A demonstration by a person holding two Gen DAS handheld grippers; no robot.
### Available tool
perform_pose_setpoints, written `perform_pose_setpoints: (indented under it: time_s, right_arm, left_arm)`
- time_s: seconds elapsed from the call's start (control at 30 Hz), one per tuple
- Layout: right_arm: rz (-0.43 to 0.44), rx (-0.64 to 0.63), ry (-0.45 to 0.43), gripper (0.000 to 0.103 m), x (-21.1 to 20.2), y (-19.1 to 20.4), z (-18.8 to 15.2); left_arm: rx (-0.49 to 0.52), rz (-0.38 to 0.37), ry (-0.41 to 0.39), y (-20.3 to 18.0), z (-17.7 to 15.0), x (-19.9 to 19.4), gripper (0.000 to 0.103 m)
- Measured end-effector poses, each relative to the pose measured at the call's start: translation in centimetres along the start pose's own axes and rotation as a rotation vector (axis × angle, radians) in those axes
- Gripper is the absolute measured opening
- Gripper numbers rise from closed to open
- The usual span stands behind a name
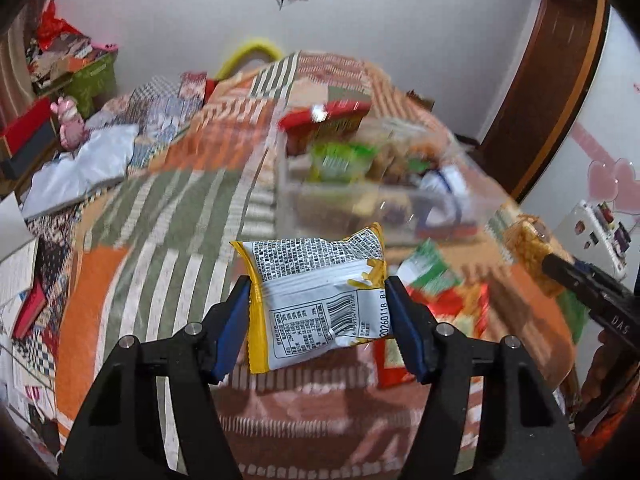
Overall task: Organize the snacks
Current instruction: 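Drop yellow-white wrapper into the box with left tool while right tool drops the cookie bag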
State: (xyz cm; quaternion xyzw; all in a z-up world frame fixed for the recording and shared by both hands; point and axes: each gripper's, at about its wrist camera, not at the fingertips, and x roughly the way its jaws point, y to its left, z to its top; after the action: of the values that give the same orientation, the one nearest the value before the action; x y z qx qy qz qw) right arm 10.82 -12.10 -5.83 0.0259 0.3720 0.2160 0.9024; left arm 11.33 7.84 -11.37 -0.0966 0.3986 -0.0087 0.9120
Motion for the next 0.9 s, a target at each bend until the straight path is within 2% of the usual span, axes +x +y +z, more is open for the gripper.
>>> perform_pose_setpoints:
  time_s: [0.23, 0.4, 0.9]
  right_arm:
    - [0.0, -0.008, -0.048, 0.044, -0.3, 0.0, 2.2]
    - [0.004, -0.017, -0.057, 0.044, 0.7, 0.0, 3.5]
    - [0.012, -0.08, 0.032, 0.044, 6.9, -0.3, 6.4]
  left_arm:
    - [0.019, -0.028, -0.05, -1.6, 3.3, 0.0, 0.065]
    - [0.031, -0.048, -0.049, -2.6, 4.9, 1.1, 0.065]
    - [0.104, -0.089, 0.011, -6.4, 7.7, 7.5, 0.065]
